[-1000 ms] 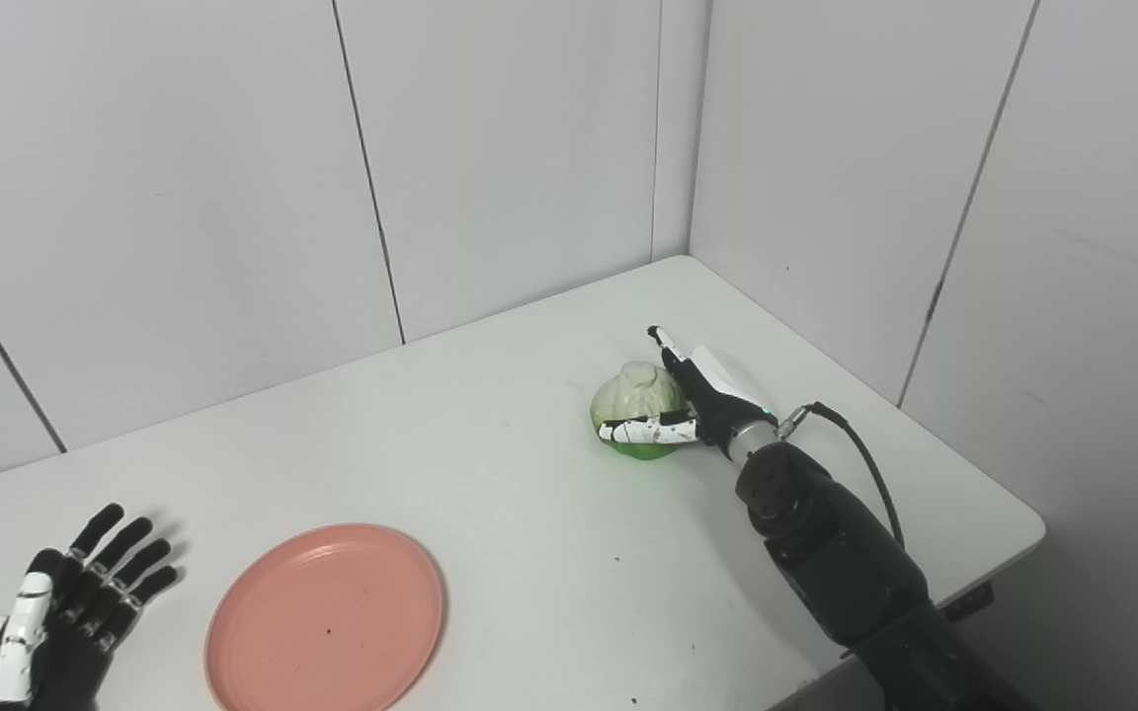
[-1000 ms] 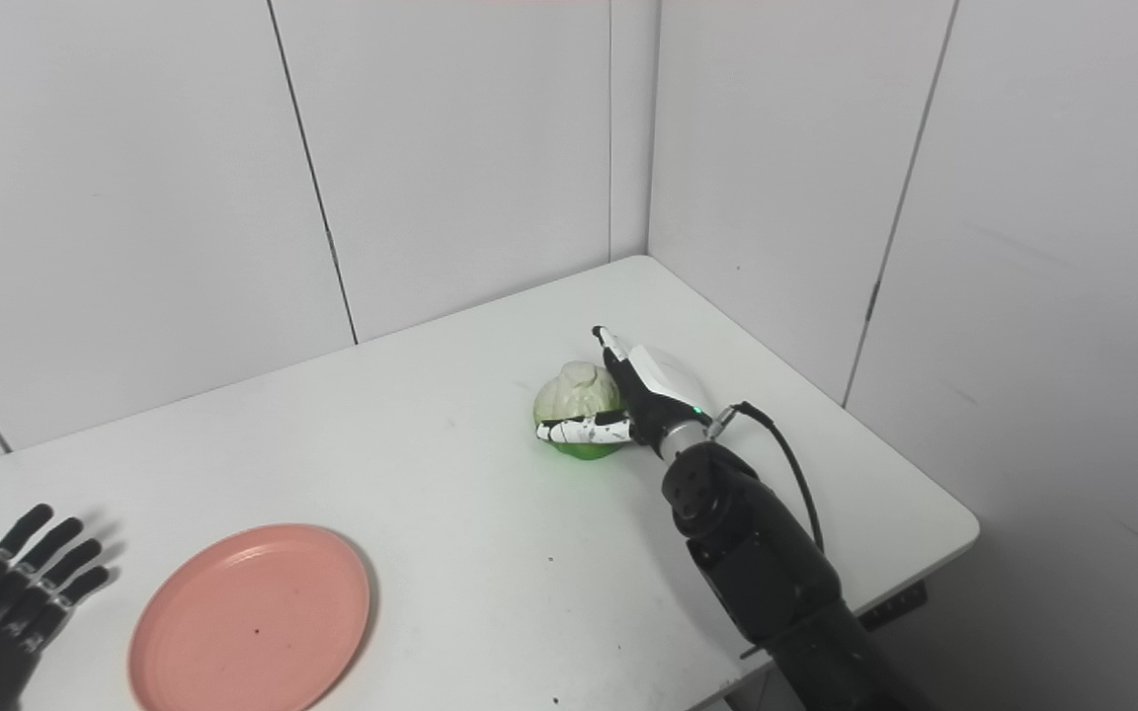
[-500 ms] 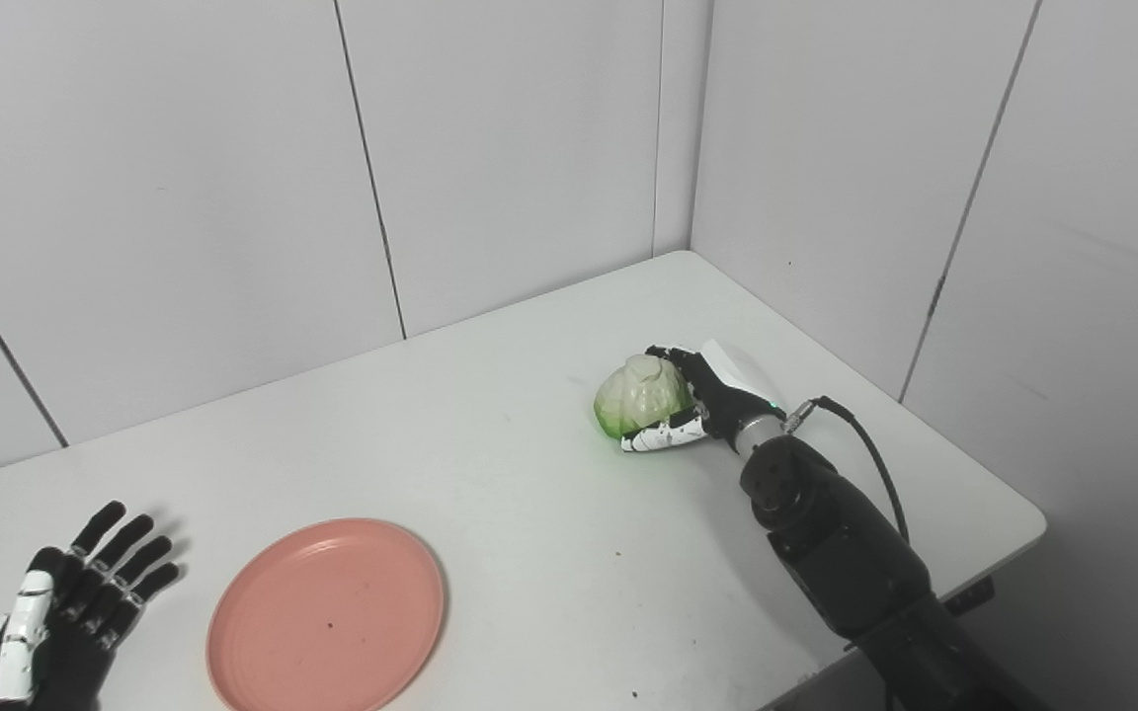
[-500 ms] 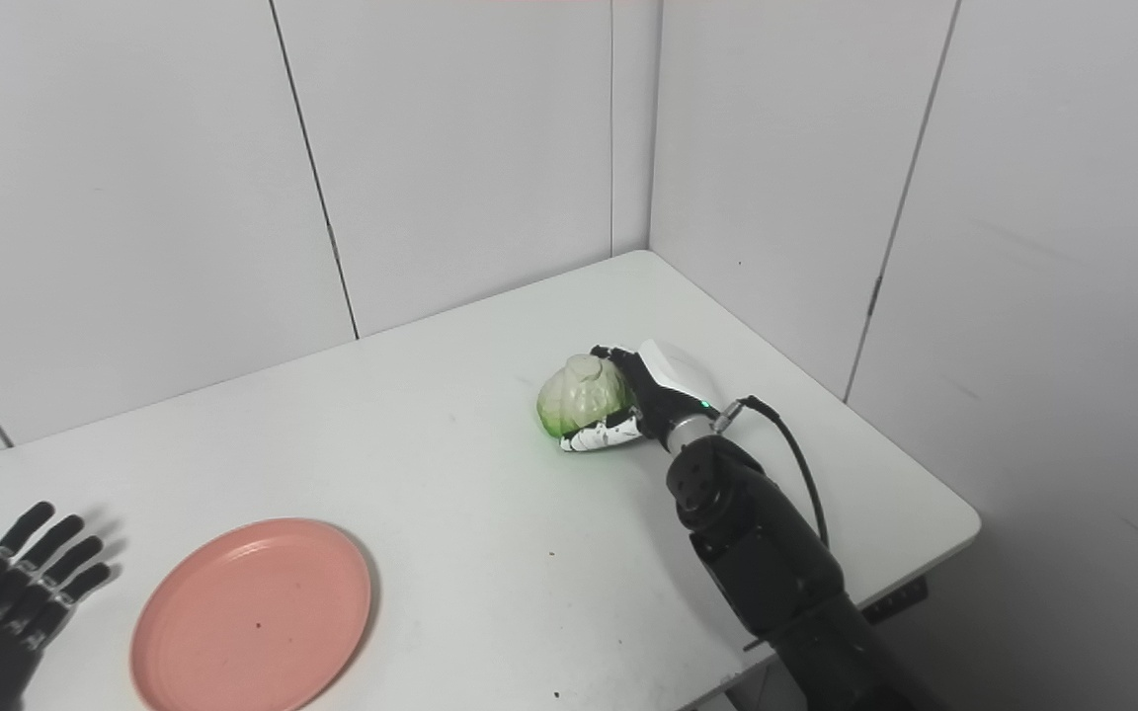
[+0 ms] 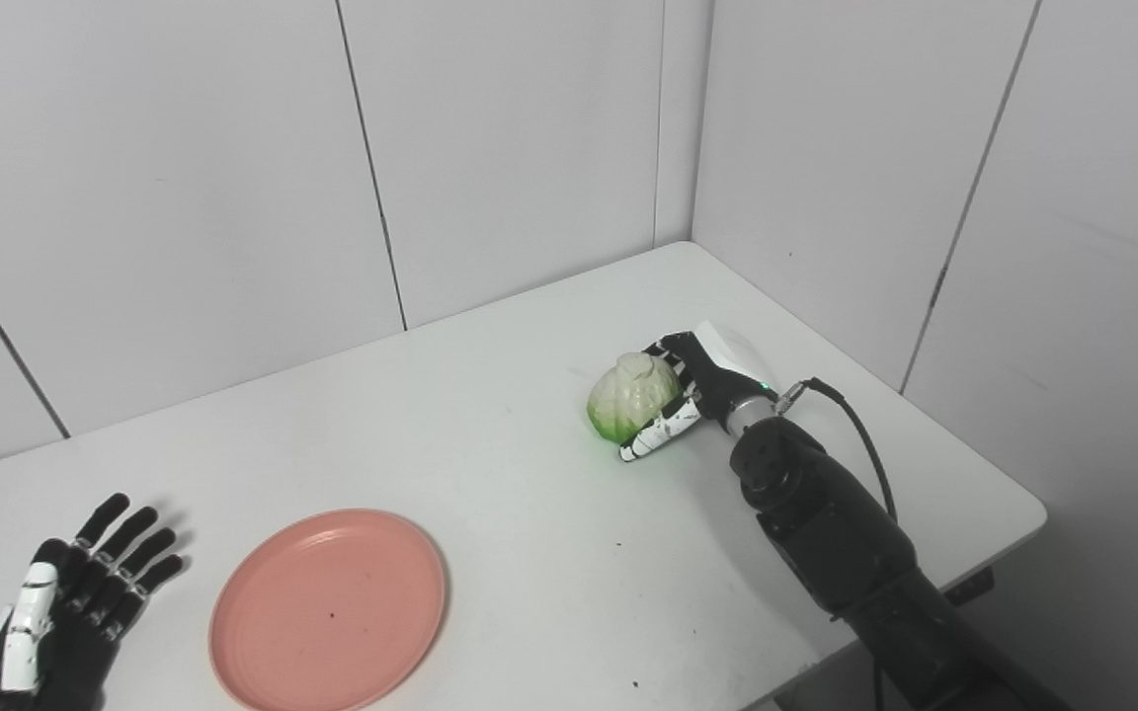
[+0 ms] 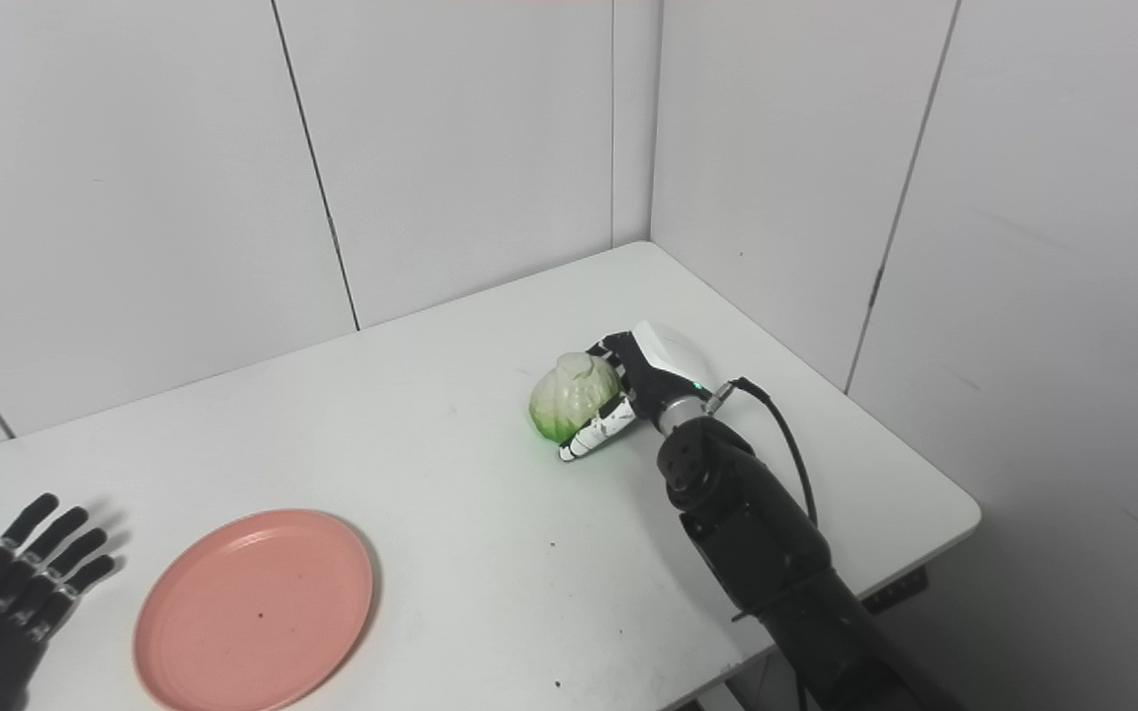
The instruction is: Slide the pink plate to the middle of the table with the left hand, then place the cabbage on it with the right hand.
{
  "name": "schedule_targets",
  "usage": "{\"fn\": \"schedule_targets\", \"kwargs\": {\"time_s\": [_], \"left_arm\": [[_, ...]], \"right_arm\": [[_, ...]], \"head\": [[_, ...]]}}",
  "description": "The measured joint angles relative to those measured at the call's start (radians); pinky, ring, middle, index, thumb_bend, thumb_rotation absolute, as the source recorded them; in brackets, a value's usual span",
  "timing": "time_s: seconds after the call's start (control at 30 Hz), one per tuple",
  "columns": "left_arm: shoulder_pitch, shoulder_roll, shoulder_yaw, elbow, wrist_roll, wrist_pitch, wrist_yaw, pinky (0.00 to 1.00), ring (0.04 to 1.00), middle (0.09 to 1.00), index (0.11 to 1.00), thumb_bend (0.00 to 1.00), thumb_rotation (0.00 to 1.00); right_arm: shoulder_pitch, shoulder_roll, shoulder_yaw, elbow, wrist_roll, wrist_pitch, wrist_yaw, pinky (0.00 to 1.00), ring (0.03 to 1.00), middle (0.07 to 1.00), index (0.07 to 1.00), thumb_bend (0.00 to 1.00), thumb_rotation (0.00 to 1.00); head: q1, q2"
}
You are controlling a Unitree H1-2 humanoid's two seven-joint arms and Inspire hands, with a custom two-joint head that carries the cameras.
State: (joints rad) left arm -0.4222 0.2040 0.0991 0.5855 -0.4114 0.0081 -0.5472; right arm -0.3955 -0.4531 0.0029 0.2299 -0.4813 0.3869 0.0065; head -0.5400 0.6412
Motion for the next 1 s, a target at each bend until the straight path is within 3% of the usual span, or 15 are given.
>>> {"fn": "schedule_targets", "kwargs": {"time_s": [0.23,0.3,0.37,0.6,1.0], "left_arm": [[0.005,-0.001,-0.005,-0.012,0.000,0.001,0.005,0.83,0.862,0.891,0.885,0.55,0.86],[0.007,-0.002,-0.007,-0.017,0.000,0.002,0.009,0.83,0.860,0.889,0.883,0.55,0.86],[0.007,-0.005,-0.009,-0.020,0.000,0.002,0.014,0.83,0.863,0.891,0.885,0.54,0.87],[0.024,-0.010,-0.022,-0.053,0.002,0.009,0.035,0.84,0.873,0.901,0.896,0.55,0.88],[0.053,-0.032,-0.045,-0.122,0.003,0.023,0.095,0.86,0.876,0.900,0.900,0.54,0.90]], "right_arm": [[0.002,0.009,-0.008,-0.002,0.024,-0.005,-0.031,0.34,0.393,0.452,0.484,0.52,0.13],[0.008,0.012,-0.018,-0.010,0.040,-0.005,-0.034,0.34,0.392,0.443,0.501,0.52,0.07],[0.023,0.018,-0.030,-0.034,0.055,-0.006,-0.036,0.34,0.392,0.437,0.512,0.53,0.01],[0.043,0.041,-0.048,-0.142,0.095,-0.006,-0.041,0.36,0.415,0.451,0.516,0.53,0.00],[0.041,0.062,-0.018,-0.305,0.118,-0.002,0.011,0.35,0.412,0.453,0.518,0.53,0.00]], "head": [[0.014,0.003],[0.018,0.005],[0.023,0.005],[0.048,0.008],[0.104,0.015]]}}
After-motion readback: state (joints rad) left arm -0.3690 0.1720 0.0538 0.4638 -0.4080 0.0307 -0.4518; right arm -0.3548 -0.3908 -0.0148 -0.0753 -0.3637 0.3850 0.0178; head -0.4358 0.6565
